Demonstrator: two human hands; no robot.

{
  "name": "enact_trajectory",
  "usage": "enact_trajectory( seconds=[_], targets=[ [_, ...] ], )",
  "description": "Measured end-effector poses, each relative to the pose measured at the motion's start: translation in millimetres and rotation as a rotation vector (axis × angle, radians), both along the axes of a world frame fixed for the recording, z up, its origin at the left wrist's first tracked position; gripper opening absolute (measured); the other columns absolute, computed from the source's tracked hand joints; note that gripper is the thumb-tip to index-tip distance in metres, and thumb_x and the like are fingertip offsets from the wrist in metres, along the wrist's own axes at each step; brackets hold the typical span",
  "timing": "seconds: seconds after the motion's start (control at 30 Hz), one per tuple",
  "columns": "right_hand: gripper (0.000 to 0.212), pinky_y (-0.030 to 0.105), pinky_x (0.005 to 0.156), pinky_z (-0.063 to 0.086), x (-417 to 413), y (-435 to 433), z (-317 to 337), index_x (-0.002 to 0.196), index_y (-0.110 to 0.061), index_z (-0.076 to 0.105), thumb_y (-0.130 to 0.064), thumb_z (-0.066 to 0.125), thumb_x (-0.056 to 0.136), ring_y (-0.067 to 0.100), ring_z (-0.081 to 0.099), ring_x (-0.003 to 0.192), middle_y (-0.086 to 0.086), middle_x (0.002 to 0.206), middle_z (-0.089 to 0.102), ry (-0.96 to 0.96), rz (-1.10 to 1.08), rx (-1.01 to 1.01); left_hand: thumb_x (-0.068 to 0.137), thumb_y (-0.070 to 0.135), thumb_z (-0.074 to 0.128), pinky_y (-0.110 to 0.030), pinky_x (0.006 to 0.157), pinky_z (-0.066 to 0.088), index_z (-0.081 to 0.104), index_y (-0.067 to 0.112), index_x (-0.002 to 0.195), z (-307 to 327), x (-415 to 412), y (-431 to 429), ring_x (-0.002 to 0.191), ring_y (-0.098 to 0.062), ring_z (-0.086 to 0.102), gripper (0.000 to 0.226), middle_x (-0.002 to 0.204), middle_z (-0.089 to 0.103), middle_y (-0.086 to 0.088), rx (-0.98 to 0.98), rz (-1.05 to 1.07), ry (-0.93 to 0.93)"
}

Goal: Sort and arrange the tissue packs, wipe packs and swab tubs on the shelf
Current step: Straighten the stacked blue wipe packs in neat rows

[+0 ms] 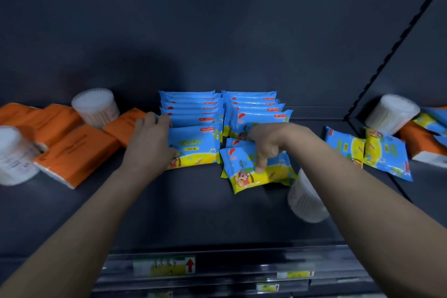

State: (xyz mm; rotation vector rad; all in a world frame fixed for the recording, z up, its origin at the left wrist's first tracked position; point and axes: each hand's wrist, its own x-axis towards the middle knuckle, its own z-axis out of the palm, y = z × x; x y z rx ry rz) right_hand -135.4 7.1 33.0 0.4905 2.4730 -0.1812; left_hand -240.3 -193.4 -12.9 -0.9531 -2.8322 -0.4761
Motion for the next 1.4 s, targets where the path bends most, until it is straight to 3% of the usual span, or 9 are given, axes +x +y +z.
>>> enact_trajectory(
  seconds=[0.2, 0.3, 0.4, 0.6, 0.83, 0.93, 1.1, 1.27, 1.4],
  targets=[
    [0.072, 0.03, 0.077, 0.039, 6, 0, 7, 0.13, -0.012, 0.044, -0.023, 0.082, 0.069, 0.024, 0.051, 0.103, 0.003, 0.122, 0.053, 0.127, -0.017, -0.014, 0.064, 0.017, 0.08, -0.032, 0.072, 0.033, 0.05, 0.007, 0.099, 6, -4, 2, 0.096, -0.029, 0.045, 0.047, 0.101, 0.054, -0.013, -0.01, -0.036, -0.015],
    [0.063, 0.028, 0.077, 0.034, 7, 7, 14, 0.129, -0.017, 0.045, -0.019, 0.075, 0.075, 0.027, 0.052, 0.109, 0.002, 0.119, 0.054, 0.306, -0.007, 0.07, 0.065, 0.013, 0.077, -0.032, 0.066, 0.03, 0.046, 0.01, 0.09, 7, -7, 5, 0.09, -0.031, 0.048, 0.04, 0.095, 0.054, -0.014, 0.03, -0.053, 0.006],
    [0.05, 0.033, 0.086, 0.033, 2, 14, 10, 0.122, -0.017, 0.048, -0.021, 0.069, 0.077, 0.028, 0.052, 0.11, 0.006, 0.119, 0.058, 0.441, 0.001, 0.181, 0.069, 0.01, 0.074, -0.034, 0.068, 0.031, 0.05, 0.006, 0.096, 5, -8, 6, 0.09, -0.034, 0.048, 0.037, 0.095, 0.051, -0.016, 0.068, -0.049, 0.044],
    [0.06, 0.045, 0.103, 0.026, 0, 15, -7, 0.135, -0.021, 0.039, -0.025, 0.064, 0.08, 0.029, 0.037, 0.123, 0.007, 0.127, 0.044, 0.4, 0.044, 0.296, 0.07, 0.012, 0.075, -0.043, 0.074, 0.041, 0.05, 0.003, 0.105, 0, -7, 7, 0.092, -0.034, 0.045, 0.044, 0.103, 0.045, -0.017, 0.078, -0.066, 0.103],
    [0.044, 0.04, 0.095, 0.034, 3, 18, -8, 0.123, -0.013, 0.045, -0.009, 0.056, 0.081, 0.028, 0.045, 0.114, 0.008, 0.119, 0.053, 0.473, 0.066, 0.353, 0.069, 0.01, 0.075, -0.042, 0.08, 0.038, 0.051, 0.0, 0.105, -3, -11, 9, 0.094, -0.034, 0.04, 0.045, 0.106, 0.044, -0.019, 0.107, -0.059, 0.164],
    [0.045, 0.039, 0.095, 0.035, 3, 16, -9, 0.123, -0.012, 0.043, -0.007, 0.056, 0.08, 0.029, 0.043, 0.115, 0.009, 0.121, 0.048, 0.509, 0.055, 0.354, 0.063, 0.014, 0.08, -0.046, 0.077, 0.04, 0.052, 0.0, 0.107, -6, -11, 8, 0.094, -0.039, 0.041, 0.054, 0.107, 0.046, -0.022, 0.103, -0.023, 0.199],
    [0.051, 0.04, 0.099, 0.034, 5, 10, -9, 0.128, -0.011, 0.036, -0.003, 0.053, 0.081, 0.03, 0.037, 0.121, 0.011, 0.127, 0.04, 0.501, 0.04, 0.368, 0.065, 0.008, 0.078, -0.044, 0.089, 0.045, 0.047, 0.003, 0.114, -10, -11, 6, 0.099, -0.035, 0.05, 0.058, 0.116, 0.038, -0.017, 0.259, -0.055, 0.028],
    [0.053, 0.039, 0.1, 0.033, 7, 6, -5, 0.132, -0.012, 0.034, -0.008, 0.055, 0.083, 0.029, 0.037, 0.122, 0.01, 0.129, 0.041, 0.486, 0.026, 0.387, 0.068, 0.009, 0.075, -0.042, 0.087, 0.046, 0.046, 0.005, 0.111, -8, -10, 8, 0.099, -0.031, 0.05, 0.052, 0.116, 0.035, -0.013, 0.295, -0.07, -0.036],
    [0.051, 0.037, 0.098, 0.033, 11, 2, -1, 0.134, -0.013, 0.037, -0.017, 0.055, 0.086, 0.027, 0.04, 0.121, 0.008, 0.13, 0.045, 0.549, 0.021, 0.385, 0.067, 0.018, 0.077, -0.043, 0.088, 0.043, 0.047, 0.007, 0.117, -5, -6, 2, 0.104, -0.034, 0.045, 0.06, 0.121, 0.037, -0.014, 0.241, -0.053, 0.01]
  ],
)
